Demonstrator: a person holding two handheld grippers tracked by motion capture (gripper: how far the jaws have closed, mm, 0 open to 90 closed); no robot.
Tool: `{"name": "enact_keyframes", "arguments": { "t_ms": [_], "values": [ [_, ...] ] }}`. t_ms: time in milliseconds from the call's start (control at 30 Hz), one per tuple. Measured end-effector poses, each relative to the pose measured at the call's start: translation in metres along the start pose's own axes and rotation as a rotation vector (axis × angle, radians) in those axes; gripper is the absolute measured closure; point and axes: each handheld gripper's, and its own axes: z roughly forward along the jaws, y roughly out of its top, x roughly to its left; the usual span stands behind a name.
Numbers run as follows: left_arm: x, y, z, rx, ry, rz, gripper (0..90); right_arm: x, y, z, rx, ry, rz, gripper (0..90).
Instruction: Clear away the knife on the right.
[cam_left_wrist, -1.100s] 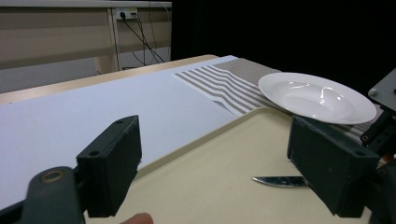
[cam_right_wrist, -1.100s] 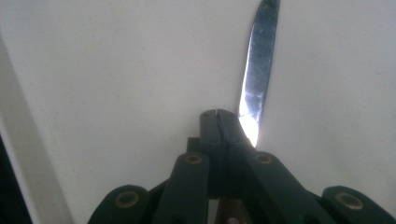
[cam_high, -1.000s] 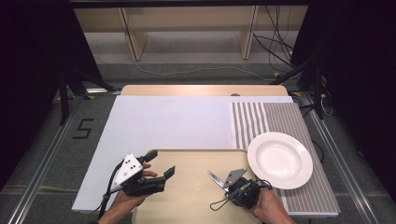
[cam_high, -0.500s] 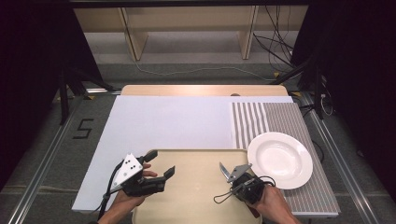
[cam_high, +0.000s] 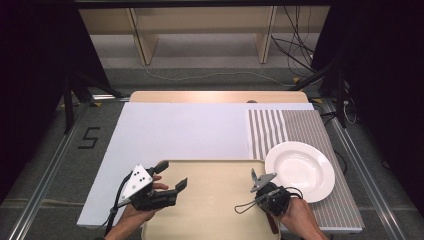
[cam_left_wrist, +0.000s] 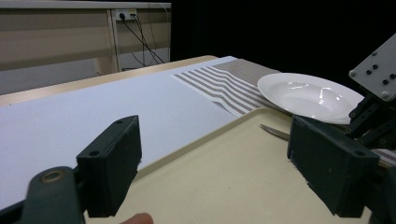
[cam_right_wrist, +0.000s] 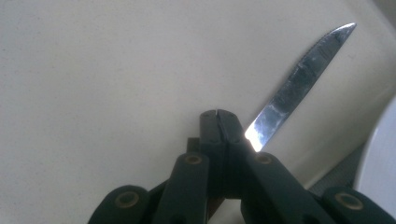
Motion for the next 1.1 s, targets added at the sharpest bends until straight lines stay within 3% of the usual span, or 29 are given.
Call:
{"name": "enact_keyframes", "arguments": {
  "t_ms": [233, 600, 733, 800, 967, 1100],
  "values": [
    [0.0, 0.0, 0.0, 0.001, 0.0, 0.001, 17.4, -0.008, -0.006, -0.004, 0.013, -0.032, 0.013, 90.0],
    [0.0, 0.0, 0.0, -0.003, 0.0, 0.0, 17.5, -0.012, -0.01, -0.009, -0.008, -0.026, 0.043, 86.2],
    [0.0, 0.0, 0.0, -0.001, 0.001, 0.0, 17.4, -0.012, -0.008, -0.014, -0.076, 0.006, 0.056, 76.8],
    [0.0, 0.0, 0.0, -0.001, 0.0, 0.001, 17.4, -0.01, -0.006, -0.019, -0.117, -0.004, 0.051, 73.2],
    [0.0, 0.0, 0.0, -0.003, 0.001, -0.002, 17.4, -0.008, -0.004, -0.032, -0.251, 0.03, 0.081, 55.2],
    [0.0, 0.0, 0.0, -0.003, 0.002, -0.001, 17.4, -0.009, -0.003, -0.035, -0.273, 0.053, 0.101, 48.6]
  ]
}}
